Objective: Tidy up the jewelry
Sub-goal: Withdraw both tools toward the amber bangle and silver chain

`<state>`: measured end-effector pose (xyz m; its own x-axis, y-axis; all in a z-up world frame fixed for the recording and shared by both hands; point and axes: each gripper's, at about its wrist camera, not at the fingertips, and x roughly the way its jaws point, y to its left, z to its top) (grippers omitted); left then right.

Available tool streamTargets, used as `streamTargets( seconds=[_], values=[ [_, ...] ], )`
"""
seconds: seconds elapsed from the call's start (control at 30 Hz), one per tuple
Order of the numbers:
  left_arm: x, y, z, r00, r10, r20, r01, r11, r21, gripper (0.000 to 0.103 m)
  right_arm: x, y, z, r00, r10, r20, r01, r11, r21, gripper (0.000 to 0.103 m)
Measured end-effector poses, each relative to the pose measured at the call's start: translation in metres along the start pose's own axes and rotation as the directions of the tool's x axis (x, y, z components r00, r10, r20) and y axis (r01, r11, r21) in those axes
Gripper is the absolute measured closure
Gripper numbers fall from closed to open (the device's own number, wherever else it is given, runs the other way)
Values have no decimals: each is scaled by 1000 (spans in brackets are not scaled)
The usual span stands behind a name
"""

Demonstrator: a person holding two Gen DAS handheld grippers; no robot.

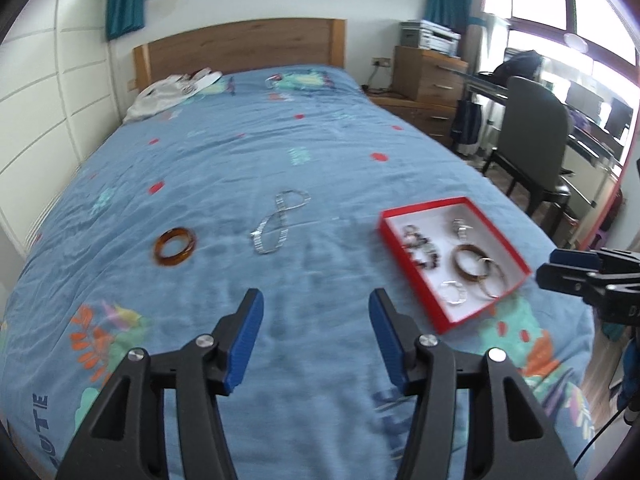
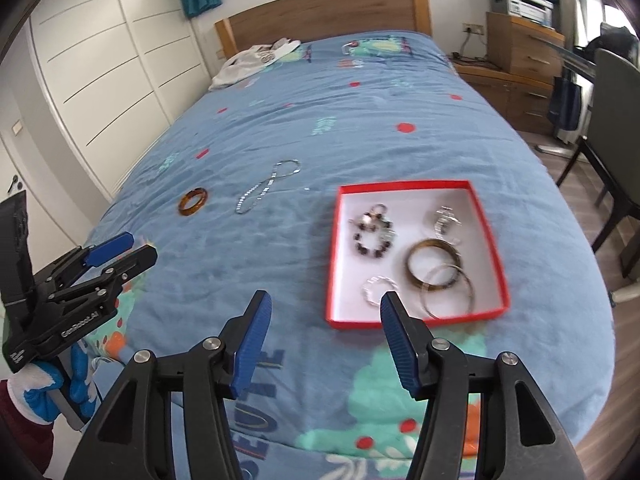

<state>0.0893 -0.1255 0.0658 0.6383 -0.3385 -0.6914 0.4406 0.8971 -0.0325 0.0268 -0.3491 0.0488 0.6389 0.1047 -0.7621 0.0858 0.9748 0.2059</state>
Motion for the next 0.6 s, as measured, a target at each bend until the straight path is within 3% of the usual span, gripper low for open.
streamTargets(
  seconds=[0.33,0.6],
  values=[
    [51,109,-4,992,94,-88,-101,991,-85,42,74,43,39,995,69,-69,-73,996,-60,46],
    [106,182,0,986,97,-133,-121,975,-185,41,151,75,75,984,123,-131,-134,988,-76,44]
  ],
)
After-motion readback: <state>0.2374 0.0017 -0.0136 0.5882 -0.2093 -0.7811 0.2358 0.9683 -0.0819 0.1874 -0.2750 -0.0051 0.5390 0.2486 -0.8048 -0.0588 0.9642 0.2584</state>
